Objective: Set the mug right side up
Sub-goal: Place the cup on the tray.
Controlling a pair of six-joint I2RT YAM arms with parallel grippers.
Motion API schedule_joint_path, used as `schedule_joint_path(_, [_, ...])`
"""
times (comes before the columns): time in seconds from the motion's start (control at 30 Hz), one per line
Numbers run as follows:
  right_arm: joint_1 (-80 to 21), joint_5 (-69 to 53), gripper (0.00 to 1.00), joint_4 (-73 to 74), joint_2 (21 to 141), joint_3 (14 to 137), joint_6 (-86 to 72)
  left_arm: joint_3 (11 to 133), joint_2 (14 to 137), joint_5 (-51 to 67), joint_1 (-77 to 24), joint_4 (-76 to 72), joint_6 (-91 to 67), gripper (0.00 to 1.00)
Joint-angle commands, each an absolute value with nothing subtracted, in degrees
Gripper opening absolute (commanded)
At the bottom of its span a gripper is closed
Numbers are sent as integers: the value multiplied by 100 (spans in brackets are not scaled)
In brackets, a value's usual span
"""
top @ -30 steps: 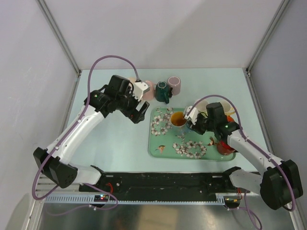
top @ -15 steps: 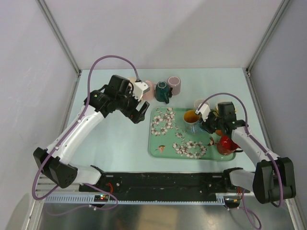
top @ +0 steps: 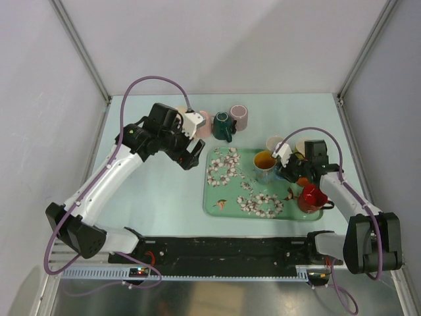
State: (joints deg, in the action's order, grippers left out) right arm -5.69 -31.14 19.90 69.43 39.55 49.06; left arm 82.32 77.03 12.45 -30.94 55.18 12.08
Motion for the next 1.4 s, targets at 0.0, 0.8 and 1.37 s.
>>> schedule_joint_path(0.0, [-430,-3119,2,2071,6937,4100,5412,8459,7618,1411,-3065,5431,1215,96])
schedule_joint_path(0.8, [206,-3433,38,3119,7182,4491,6033,8412,7587,1437,-3068,5432,1239,96])
schedule_joint_path(1.37, [211,-3591,94,3189,6023,5050,4901,8676,7965,604,-3061,5342,1463,99])
